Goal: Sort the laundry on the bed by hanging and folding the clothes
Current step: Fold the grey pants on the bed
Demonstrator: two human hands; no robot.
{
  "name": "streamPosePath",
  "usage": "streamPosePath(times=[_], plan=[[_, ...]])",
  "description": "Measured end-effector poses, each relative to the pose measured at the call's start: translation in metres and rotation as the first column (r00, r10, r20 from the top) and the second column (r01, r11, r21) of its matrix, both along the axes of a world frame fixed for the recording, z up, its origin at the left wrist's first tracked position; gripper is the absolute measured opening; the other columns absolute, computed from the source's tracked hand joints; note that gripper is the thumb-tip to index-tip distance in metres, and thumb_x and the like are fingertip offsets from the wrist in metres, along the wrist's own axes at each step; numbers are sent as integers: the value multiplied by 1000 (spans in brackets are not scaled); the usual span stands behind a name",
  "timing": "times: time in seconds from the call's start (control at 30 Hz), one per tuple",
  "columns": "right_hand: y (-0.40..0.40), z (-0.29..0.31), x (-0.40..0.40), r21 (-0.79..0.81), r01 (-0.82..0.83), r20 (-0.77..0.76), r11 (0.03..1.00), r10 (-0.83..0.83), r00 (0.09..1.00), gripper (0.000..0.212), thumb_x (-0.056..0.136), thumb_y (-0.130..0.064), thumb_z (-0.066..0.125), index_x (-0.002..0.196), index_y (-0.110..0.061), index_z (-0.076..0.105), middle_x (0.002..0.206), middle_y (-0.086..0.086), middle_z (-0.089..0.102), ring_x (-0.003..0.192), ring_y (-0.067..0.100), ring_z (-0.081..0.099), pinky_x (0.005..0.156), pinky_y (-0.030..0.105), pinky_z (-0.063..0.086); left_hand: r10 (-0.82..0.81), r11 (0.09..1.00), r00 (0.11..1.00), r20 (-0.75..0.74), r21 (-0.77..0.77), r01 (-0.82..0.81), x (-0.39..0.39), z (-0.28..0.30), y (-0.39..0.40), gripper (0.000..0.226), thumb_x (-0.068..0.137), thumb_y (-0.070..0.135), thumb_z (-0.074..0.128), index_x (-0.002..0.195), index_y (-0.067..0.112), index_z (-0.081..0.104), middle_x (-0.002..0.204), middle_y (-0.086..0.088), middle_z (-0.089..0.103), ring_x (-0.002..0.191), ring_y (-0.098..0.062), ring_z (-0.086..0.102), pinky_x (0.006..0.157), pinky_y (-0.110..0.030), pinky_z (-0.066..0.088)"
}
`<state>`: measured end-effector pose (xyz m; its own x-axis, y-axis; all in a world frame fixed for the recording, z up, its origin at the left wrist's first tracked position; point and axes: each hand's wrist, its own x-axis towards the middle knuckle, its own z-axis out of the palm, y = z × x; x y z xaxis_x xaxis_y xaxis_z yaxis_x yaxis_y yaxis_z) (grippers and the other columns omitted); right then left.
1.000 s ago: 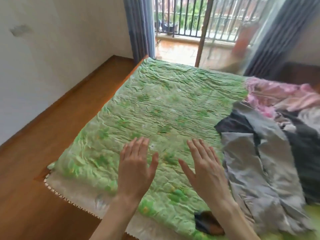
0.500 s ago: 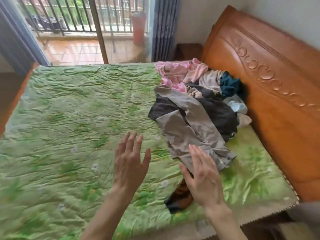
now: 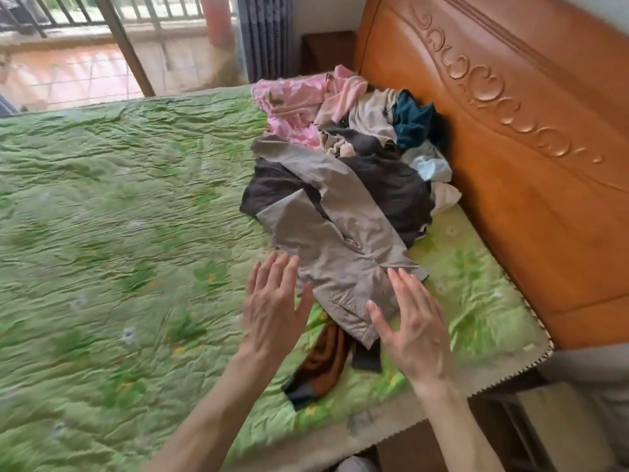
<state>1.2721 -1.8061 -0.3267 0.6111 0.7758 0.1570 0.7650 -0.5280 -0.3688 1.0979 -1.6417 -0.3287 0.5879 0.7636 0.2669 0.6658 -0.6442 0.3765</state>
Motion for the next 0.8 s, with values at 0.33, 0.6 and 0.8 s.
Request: streamPosePath(times=[0.33,0.6,0.8], plan=[[18,-101,192,-84,-217,-47,973,213,976,68,98,-55,51,153,-15,50,157,5,50,150,25,40,121,49,34,32,990,994,-106,-134,-46,150,-106,-31,46,101,33,61,139,7,61,139,-11,64,136,-31,54,115,-49,42],[20,-243,282,-252,-444,-54,860,445,894,78,87,-31,75,157,-19,44,160,3,45,151,26,37,120,52,36,-15,969,980,-196,-245,-34,216,-242,-56,49,99,40,49,134,9,65,131,-8,68,127,-29,59,109,-46,48],[21,-325,311,-447,-474,-81,759,493,866,86,80,-20,79,158,-19,42,161,4,45,151,28,38,121,49,32,-100,948,950,-296,-318,1,231,-326,-80,48,95,43,48,127,11,67,118,-3,69,111,-29,64,92,-42,54]])
